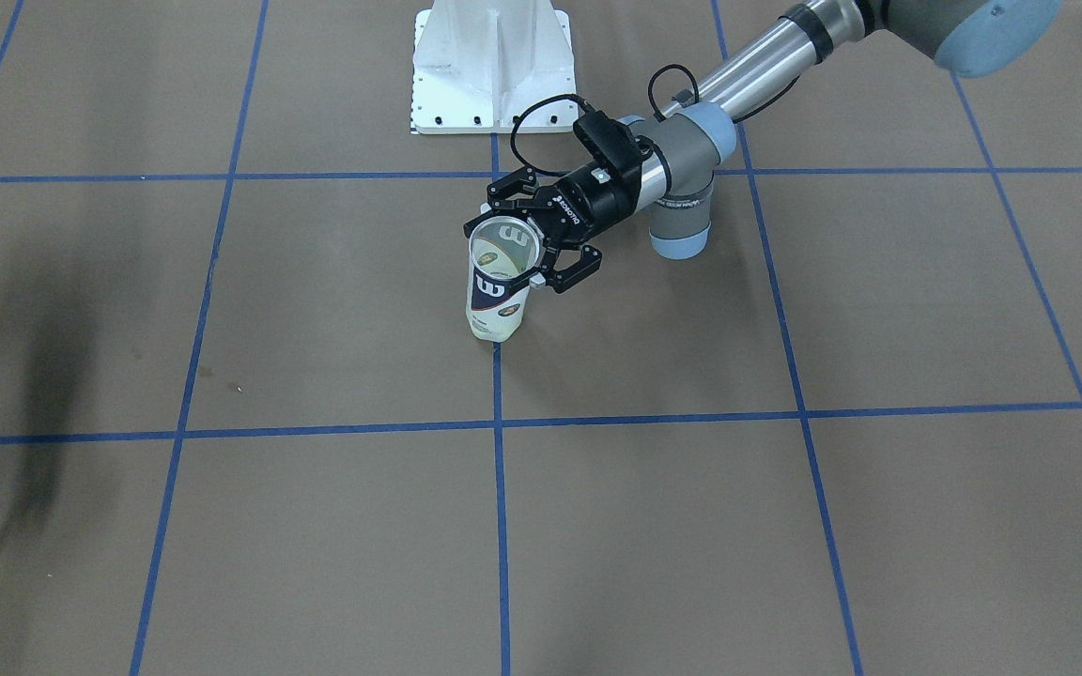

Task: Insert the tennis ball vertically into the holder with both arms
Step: 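Grasp the farther tennis ball with the right gripper and lift it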

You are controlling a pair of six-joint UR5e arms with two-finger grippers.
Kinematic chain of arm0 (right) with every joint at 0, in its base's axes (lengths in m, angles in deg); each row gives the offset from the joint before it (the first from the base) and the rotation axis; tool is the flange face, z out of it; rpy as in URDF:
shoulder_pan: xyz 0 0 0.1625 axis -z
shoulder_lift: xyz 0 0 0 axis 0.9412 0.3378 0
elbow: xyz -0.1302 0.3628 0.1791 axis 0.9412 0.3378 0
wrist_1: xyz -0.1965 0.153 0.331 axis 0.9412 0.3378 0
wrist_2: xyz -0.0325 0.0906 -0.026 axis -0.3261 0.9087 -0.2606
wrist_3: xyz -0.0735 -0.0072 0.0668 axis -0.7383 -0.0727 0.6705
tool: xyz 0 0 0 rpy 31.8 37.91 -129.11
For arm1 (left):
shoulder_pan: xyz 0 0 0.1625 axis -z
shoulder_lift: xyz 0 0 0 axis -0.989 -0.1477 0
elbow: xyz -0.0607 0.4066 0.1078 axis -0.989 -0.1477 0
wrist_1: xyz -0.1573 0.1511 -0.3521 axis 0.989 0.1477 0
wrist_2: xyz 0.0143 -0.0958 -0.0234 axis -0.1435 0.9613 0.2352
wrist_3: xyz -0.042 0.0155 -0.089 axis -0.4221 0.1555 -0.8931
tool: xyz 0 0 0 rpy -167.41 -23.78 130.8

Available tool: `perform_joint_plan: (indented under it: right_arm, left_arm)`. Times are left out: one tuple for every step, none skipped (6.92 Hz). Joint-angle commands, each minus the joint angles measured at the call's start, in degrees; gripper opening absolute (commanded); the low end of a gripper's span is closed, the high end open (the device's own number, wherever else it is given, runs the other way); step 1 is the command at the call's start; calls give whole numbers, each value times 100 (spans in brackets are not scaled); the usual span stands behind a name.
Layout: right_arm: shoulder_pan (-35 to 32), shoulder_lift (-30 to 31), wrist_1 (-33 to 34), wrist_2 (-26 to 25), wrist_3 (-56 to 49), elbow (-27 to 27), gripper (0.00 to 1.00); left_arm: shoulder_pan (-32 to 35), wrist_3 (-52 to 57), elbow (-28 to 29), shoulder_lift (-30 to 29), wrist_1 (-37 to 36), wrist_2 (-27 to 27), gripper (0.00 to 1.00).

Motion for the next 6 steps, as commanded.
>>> perform_joint_plan:
  right_arm:
    - [192,-28,-385,-236,69,110,99]
    - [272,-20,-552,-359,130,128,99]
    - [272,7,-562,-377,122,163,99]
    - [299,16,-562,-482,105,198,96]
    - [316,24,-562,-570,96,207,83]
    - [316,7,-553,-580,96,207,30]
  left_arm:
    - [9,0,-4,-3,3,6,91]
    - [1,0,-13,-3,3,6,91]
    - [9,9,-4,-3,3,6,91]
    - [9,9,-13,-3,3,-3,91]
    - [9,9,-13,-3,3,6,91]
    - [9,9,-13,-3,3,6,91]
